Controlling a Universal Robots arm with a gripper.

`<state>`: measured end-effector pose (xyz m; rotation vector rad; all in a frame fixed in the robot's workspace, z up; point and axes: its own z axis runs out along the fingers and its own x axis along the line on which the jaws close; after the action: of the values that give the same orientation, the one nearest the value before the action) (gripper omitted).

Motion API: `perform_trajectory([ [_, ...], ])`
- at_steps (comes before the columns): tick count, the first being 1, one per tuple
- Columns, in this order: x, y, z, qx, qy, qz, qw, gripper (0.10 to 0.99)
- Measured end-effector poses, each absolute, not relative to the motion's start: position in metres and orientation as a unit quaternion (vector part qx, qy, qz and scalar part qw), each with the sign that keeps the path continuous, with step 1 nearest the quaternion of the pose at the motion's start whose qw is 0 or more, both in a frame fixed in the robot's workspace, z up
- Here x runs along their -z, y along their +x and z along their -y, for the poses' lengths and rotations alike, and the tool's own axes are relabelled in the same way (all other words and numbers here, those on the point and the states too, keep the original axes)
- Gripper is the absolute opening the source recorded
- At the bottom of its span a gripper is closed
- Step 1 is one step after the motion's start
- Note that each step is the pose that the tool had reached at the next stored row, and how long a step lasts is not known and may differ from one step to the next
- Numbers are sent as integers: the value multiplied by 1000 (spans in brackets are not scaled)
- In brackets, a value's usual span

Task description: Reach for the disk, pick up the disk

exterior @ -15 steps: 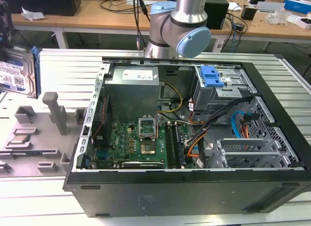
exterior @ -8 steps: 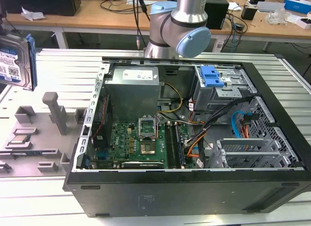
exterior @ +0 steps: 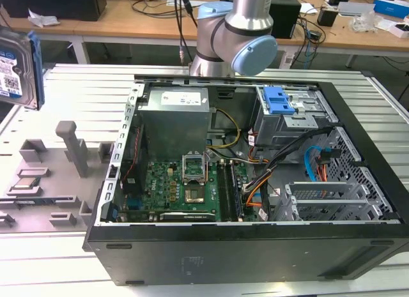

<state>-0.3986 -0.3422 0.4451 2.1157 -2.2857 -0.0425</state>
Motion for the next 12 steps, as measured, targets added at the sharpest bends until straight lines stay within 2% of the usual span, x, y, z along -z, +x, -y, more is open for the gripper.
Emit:
perform_trajectory([
  [12,-484,-398,342,14,679,734,13,365],
])
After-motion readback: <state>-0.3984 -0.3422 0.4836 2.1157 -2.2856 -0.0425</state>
